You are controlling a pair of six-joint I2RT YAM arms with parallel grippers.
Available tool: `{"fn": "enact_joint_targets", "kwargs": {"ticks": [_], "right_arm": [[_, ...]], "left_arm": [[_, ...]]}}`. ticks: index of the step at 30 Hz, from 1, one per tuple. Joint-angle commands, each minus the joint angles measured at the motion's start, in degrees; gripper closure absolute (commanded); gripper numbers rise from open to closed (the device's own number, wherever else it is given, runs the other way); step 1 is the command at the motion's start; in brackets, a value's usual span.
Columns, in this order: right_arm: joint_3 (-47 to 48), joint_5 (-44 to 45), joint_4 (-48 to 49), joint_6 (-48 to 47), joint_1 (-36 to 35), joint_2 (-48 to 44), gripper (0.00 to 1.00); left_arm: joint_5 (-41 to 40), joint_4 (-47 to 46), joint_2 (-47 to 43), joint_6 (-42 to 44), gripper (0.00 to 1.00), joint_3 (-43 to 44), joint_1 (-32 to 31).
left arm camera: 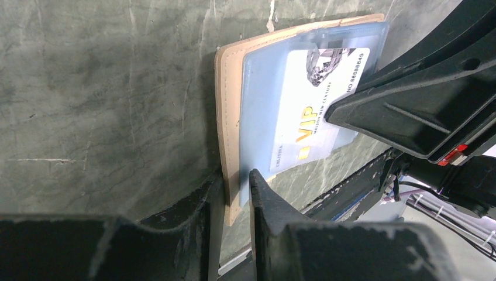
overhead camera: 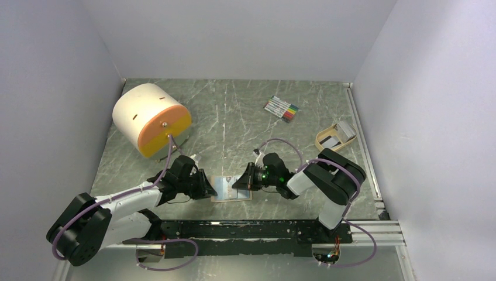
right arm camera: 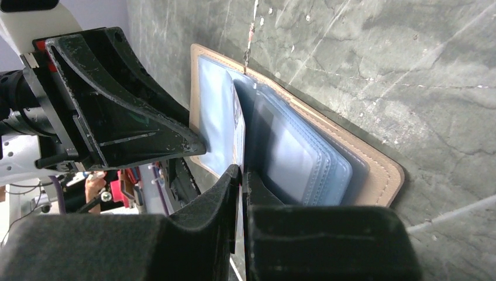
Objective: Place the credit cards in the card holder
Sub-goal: Insert the credit card into the card holder.
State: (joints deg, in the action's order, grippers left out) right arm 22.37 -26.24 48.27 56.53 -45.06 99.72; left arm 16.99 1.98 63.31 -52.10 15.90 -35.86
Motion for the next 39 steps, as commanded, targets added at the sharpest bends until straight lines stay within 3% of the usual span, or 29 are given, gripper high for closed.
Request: {"fn": "enact_joint_targets", "kwargs": {"ticks": [1,12,18,30,37,39], "right_arm": [[-0.92,-1.77,-0.49,-0.32,0.04,1.91,0.92],[-1.36,-1.78,6.86,4.54,-0.24,4.59,0.87],[-0.35,0.79,1.57,3.27,-0.85,2.73,0.81],[2.8,8.98,-20.87,-4.28,-1.06,-7.15,0.68],[3.77,10.05,-24.84,-5.44,-1.16,-8.31,0.68],[4.07,10.25,-25.39,-5.77,-1.6,-8.85,0.71]], "left_arm": [[-1.07,-0.5,-0.08,0.04,0.74,0.61,-0.33],[-0.67,-1.29,0.06,-0.37,0.74,0.45,-0.43],[-0.7,-1.12,0.5,-0.24,0.74,0.79,-0.4],[-0.6,0.09,-0.03,0.46,0.75,1.92,-0.39],[0.86,-1.62,-0.76,-0.11,0.75,1.44,-0.38],[0.89,-1.65,-1.17,-0.3,0.75,1.31,-0.44]]}}
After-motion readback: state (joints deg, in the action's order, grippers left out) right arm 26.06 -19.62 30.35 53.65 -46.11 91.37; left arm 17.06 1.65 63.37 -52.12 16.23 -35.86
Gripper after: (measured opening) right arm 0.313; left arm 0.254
